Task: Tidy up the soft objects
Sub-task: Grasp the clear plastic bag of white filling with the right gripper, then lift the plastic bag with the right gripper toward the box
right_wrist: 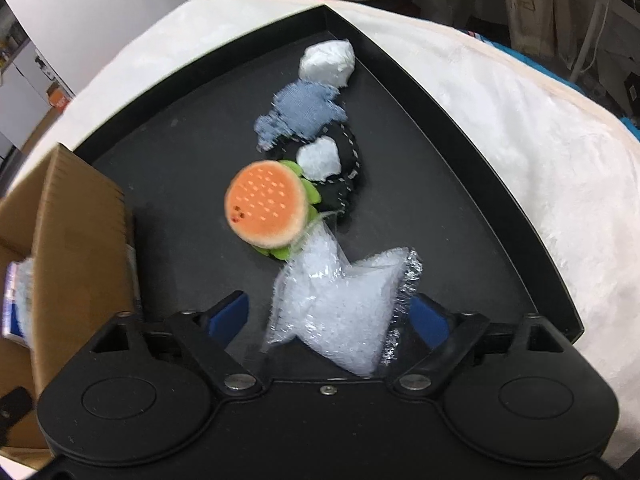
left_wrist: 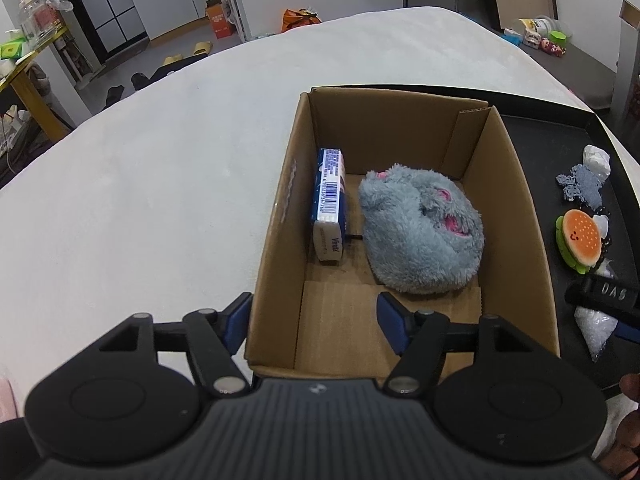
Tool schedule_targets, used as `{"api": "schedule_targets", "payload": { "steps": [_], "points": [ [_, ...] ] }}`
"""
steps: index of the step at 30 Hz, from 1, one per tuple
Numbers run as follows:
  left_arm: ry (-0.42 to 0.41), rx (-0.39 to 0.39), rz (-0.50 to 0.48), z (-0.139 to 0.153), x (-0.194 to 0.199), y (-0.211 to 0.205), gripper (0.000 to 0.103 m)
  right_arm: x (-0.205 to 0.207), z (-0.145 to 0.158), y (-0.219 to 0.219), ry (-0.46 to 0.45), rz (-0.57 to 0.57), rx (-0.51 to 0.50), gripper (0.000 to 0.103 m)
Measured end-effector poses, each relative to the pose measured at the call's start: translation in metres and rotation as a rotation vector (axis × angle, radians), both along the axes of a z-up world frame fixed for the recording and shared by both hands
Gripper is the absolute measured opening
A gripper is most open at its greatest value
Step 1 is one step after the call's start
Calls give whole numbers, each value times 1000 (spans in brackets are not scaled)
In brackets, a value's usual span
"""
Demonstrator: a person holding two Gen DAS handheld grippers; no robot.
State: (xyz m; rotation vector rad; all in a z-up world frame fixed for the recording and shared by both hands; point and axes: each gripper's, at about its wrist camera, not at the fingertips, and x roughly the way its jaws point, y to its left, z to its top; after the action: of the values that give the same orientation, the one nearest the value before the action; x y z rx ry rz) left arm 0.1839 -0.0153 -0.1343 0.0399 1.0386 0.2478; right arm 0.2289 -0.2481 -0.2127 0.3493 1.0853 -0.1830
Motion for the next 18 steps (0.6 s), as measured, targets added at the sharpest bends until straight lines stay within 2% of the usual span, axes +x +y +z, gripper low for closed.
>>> {"api": "schedule_targets", "payload": {
  "steps": [1, 2, 3, 8, 9, 12, 18],
  "points": [
    [1, 1, 1, 0, 0, 0, 66, 0, -2, -2, 11, -10, -20, 67],
    [0, 1, 1, 1, 0, 0, 66, -1, -1, -3, 5, -16, -34, 58],
    [-2, 0, 0, 1, -1, 0, 66, -2, 0, -4, -1, -23, -40, 53],
    [-8, -2, -2, 4, -2, 1, 66, -8, 7, -11, -43, -52, 6, 41],
    [-10, -4, 0, 5, -2, 2, 66, -10, 10, -12, -59, -55, 19, 34],
    [-16, -15, 11, 8, -2, 7, 66, -14, 22, -9, -102, -26, 15, 31],
    [-36, -40, 28, 14, -4, 14, 66, -17, 23, -7, -117, 4, 28, 27]
  ]
}}
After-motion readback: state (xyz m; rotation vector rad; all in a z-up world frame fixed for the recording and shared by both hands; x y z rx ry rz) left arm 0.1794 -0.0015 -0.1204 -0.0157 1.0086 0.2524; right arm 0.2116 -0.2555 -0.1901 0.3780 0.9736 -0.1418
